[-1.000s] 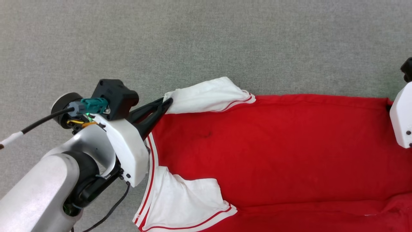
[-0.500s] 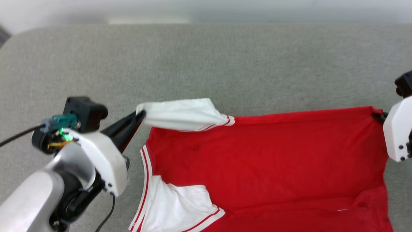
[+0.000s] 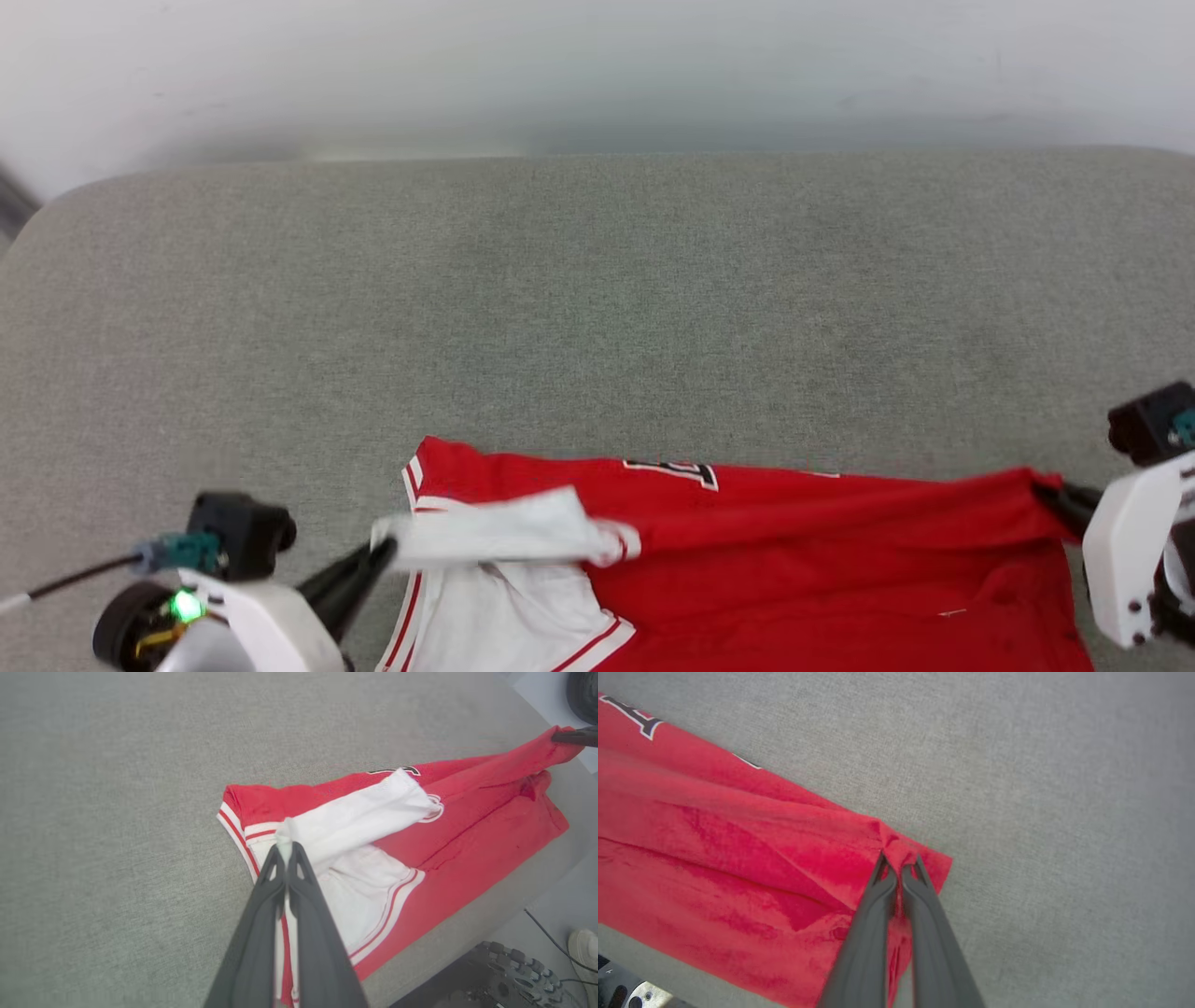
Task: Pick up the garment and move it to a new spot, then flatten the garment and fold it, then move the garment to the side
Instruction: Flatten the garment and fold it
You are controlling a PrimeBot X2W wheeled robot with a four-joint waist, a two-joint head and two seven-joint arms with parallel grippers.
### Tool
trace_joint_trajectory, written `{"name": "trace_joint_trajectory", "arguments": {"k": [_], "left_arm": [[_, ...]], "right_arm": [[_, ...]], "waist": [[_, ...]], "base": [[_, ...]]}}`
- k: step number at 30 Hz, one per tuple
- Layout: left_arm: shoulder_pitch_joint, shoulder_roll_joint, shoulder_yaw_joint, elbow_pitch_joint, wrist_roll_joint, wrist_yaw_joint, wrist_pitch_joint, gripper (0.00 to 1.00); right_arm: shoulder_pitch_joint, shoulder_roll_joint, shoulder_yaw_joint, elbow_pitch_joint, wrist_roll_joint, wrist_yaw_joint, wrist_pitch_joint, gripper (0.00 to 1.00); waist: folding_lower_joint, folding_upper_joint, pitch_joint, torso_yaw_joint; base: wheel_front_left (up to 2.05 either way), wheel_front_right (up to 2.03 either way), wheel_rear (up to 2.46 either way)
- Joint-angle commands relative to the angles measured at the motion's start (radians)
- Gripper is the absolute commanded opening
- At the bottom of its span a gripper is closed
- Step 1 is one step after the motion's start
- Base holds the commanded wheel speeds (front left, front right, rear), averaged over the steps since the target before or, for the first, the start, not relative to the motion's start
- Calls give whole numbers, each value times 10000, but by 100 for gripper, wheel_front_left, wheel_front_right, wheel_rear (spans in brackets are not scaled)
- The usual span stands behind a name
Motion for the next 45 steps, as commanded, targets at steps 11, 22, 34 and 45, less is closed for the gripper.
{"name": "trace_joint_trajectory", "arguments": {"k": [11,22,34,45], "left_arm": [[1037,-509,-991,1389,115,-166,-192,0],[385,-1408,-1984,3141,612,-852,-307,0],[52,-1663,-1666,3178,1005,-781,-1536,100],[280,-2211,317,2646,1407,14,-5290,100]], "right_arm": [[1797,-103,87,-319,-377,-8,-101,0],[1524,-367,1166,285,-948,-8,-502,0],[1193,-212,723,-202,-210,-8,-891,100],[1757,1347,-2238,-1463,-109,-8,-155,100]], "waist": [[1,-1,39,71],[1,-1,83,150],[1,-1,-377,187],[1,-1,-576,213]], "base": [[0,0,0],[0,0,0],[0,0,0],[0,0,0]]}}
